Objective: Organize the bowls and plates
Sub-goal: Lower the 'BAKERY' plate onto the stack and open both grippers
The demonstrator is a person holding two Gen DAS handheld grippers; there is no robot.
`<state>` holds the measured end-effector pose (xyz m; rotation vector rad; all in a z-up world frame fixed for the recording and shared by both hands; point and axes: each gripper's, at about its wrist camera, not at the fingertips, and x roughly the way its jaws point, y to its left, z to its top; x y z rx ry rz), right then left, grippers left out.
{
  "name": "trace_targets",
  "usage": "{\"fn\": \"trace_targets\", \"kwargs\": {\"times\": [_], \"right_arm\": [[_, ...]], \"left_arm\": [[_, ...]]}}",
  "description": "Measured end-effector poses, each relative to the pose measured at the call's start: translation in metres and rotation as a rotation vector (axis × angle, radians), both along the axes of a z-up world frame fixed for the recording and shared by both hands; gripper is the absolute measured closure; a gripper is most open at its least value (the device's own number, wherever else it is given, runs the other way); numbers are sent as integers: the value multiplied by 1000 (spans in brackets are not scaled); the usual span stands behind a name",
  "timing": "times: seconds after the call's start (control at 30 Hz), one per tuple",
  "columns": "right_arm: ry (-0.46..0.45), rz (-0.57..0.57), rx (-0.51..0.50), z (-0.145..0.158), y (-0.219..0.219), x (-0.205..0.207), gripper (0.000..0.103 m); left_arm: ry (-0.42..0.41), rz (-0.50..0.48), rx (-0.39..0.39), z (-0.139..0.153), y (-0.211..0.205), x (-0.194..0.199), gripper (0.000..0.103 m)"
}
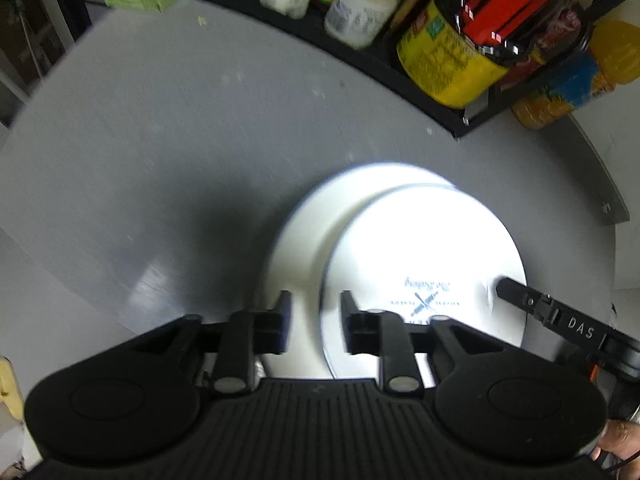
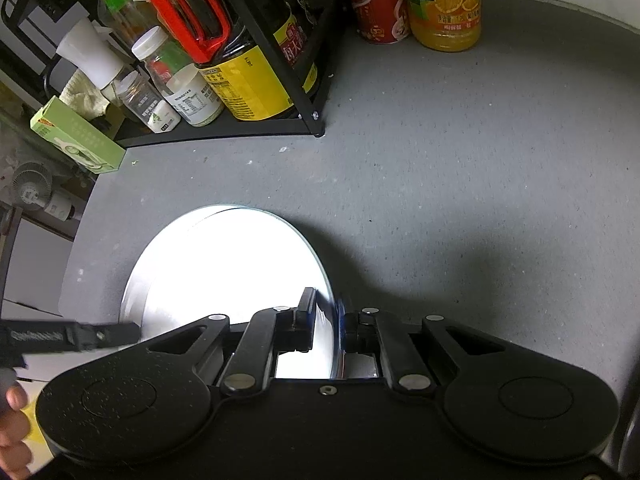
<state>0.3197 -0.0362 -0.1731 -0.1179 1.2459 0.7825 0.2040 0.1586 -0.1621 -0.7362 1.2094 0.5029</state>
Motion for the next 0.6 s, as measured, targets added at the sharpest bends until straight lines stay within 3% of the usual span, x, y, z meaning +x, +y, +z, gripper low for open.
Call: {"fn": "trace_targets", "kwargs": {"times": [0.07, 0.2, 0.43, 0.6], "right_arm": [[-9, 5, -5, 0, 1, -1, 92], [-13, 11, -14, 0, 2, -2, 92], [-34, 24, -40, 1, 5, -6, 91], [-33, 25, -43, 0, 5, -6, 90]], "left_arm": [[-6, 7, 29, 6, 1, -2, 56], [5, 14, 36, 0, 0, 0, 41], [33, 41, -26, -25, -7, -6, 41], [40, 66, -50, -39, -7, -9, 50]]}}
